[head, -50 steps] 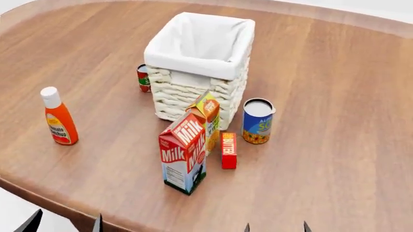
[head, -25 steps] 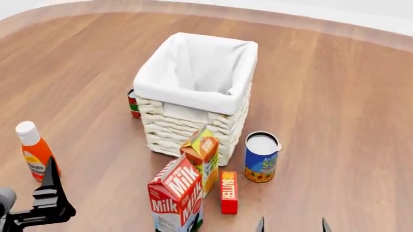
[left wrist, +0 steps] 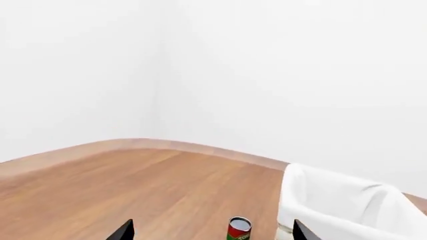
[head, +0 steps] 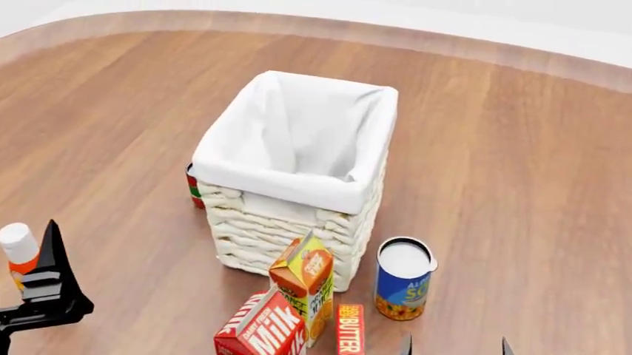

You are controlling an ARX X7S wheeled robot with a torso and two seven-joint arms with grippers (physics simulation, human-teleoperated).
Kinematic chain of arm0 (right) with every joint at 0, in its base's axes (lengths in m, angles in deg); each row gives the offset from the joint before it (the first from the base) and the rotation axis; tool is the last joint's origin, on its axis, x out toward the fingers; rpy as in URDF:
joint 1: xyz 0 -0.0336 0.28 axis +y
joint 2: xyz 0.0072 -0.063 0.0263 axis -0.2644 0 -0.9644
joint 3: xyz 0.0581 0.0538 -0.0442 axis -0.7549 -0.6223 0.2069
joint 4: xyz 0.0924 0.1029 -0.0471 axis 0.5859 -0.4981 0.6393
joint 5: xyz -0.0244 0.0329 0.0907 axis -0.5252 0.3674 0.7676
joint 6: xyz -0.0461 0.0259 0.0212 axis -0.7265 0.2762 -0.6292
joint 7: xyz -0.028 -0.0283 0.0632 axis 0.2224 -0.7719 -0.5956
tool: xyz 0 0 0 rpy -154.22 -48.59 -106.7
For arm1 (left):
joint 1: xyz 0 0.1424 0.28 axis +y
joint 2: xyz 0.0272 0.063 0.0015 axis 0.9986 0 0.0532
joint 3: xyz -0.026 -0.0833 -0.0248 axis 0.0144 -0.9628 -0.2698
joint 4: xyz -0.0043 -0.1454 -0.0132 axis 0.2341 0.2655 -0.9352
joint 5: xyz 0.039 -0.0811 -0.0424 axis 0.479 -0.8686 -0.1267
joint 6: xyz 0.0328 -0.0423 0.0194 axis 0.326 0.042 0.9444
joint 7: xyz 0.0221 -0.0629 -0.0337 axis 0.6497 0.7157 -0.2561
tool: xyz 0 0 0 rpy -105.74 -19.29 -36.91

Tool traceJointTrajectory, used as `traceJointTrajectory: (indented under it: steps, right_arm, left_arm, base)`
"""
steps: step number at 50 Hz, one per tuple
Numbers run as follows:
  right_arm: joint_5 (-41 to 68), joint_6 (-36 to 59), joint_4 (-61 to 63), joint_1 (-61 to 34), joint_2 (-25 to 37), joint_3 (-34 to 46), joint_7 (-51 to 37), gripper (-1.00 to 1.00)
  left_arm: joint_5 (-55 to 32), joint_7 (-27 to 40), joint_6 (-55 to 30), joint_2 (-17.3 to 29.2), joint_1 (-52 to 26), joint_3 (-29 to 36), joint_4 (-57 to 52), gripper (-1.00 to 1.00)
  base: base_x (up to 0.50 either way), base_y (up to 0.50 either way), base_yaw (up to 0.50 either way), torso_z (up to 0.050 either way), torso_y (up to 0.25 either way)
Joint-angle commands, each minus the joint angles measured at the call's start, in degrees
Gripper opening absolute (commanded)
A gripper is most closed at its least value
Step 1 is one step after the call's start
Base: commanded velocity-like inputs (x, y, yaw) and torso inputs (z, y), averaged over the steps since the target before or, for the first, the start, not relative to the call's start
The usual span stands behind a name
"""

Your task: Pick up the butter and put it in the basket.

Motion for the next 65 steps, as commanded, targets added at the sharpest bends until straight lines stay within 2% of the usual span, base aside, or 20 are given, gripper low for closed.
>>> traceJointTrajectory:
  steps: [1,4,22,57,65]
  right_arm:
    - [0.3,2.3,1.1,-0.2,0.8,0.9,0.5,1.00]
    - [-0.6,-0.4,0.7,0.0,0.5,0.8,-0.5,1.00]
    - [-0.3,2.4,2.4,-1.0,0.9,0.9,-1.2,1.00]
    - [0.1,3.3,4.6,0.1,1.8,1.2,-2.5,1.00]
    - [0.8,3.2,3.9,0.2,1.8,1.2,-2.3,1.00]
  left_arm:
    - [0.0,0.4,-0.1,0.4,0.0,0.4,-0.5,1.00]
    - [0.0,0.3,-0.1,0.5,0.0,0.5,-0.6,1.00]
    - [-1.3,0.7,-0.9,1.2,-1.6,0.2,-0.9,1.00]
    - [-2.0,1.6,0.7,1.6,-1.2,-0.3,-1.5,1.00]
    - [-2.8,2.3,-0.5,1.7,-1.4,-0.5,-1.7,1.00]
  base:
    - [0.48,0.15,0.00,0.000,0.000]
    - [0.48,0.15,0.00,0.000,0.000]
    - [0.02,0.01,0.00,0.000,0.000]
    - [0.00,0.00,0.00,0.012,-0.249]
    - [0.00,0.00,0.00,0.002,-0.024]
